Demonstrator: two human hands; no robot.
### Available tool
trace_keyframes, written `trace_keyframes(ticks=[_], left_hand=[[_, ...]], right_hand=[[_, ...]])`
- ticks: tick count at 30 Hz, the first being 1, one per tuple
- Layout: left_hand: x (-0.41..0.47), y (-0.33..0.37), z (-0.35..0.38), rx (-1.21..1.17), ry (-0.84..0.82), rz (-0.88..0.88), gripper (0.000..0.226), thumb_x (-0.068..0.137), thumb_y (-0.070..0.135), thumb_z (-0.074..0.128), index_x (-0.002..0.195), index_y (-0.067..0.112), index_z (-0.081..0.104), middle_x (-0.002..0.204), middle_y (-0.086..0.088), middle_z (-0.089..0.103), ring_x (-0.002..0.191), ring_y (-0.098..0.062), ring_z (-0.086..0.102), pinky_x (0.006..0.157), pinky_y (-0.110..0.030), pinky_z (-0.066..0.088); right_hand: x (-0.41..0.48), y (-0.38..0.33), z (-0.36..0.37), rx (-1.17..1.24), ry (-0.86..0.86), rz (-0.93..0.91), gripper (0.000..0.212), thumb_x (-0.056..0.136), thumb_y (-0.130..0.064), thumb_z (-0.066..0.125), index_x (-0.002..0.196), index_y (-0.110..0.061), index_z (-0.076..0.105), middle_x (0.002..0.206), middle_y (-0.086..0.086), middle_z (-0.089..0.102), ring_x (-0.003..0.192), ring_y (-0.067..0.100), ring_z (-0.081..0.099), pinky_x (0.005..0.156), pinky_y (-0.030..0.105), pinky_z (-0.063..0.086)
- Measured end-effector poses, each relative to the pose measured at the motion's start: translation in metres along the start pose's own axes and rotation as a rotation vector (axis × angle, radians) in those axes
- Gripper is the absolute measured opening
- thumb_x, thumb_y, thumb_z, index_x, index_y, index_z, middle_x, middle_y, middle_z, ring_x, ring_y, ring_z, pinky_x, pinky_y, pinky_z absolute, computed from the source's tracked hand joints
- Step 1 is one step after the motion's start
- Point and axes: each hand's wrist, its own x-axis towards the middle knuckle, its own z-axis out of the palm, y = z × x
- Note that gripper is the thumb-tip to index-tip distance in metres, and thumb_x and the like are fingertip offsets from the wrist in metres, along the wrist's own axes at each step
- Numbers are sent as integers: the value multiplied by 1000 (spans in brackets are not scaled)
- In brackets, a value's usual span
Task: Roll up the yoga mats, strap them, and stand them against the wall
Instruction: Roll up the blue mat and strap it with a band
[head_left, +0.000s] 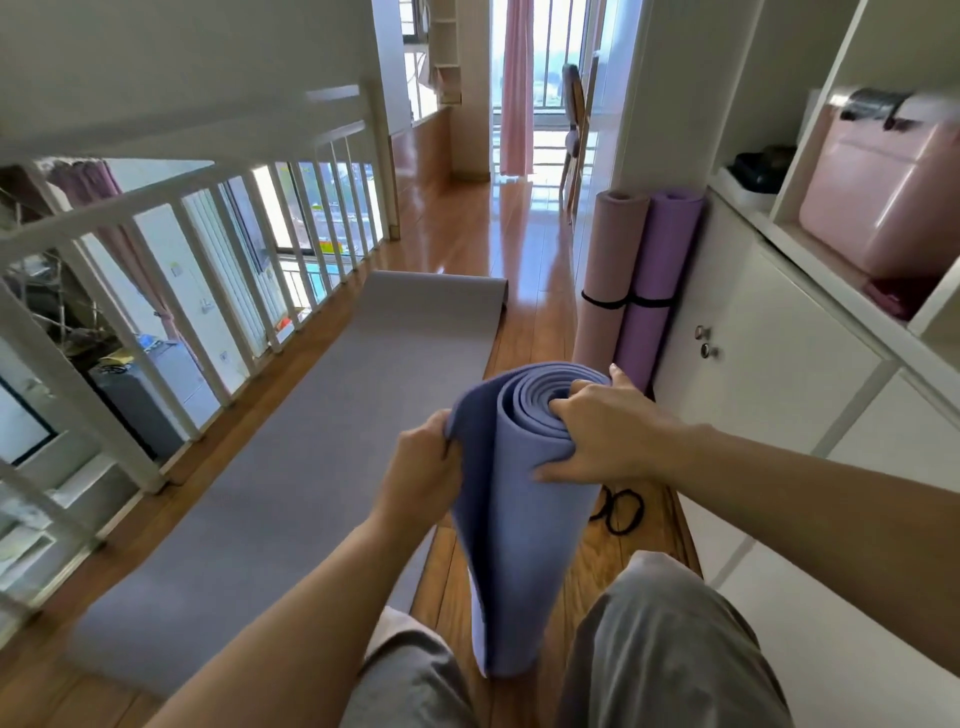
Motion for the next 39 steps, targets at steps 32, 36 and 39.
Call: trace_keyframes(ticks=[32, 36, 39], left_hand=[[-8, 0, -25, 51, 59, -68, 20, 93, 4, 47, 77, 10, 57, 68, 5, 57, 61, -8, 53, 51, -6, 38], [5, 13, -33, 65, -180, -133, 11, 85, 12, 57, 93, 17, 63, 76, 7, 62, 71, -11, 57, 51, -7, 38], [20, 28, -36, 125, -369, -311, 15, 88, 19, 53, 93, 11, 65, 83, -4, 66, 77, -19, 60, 58, -23, 50]], right_hand=[[18, -29, -29, 311, -223, 346, 36, 89, -53, 45, 79, -20, 54, 89, 0, 57, 85, 16, 54, 89, 36, 41], [18, -29, -26, 96, -163, 175, 44, 89, -51, 44, 62, -16, 48, 67, -2, 52, 68, 13, 46, 106, 47, 27], [18, -33, -24, 24, -44, 44, 46, 87, -51, 43, 65, -14, 59, 66, -1, 59, 72, 18, 54, 111, 51, 21]])
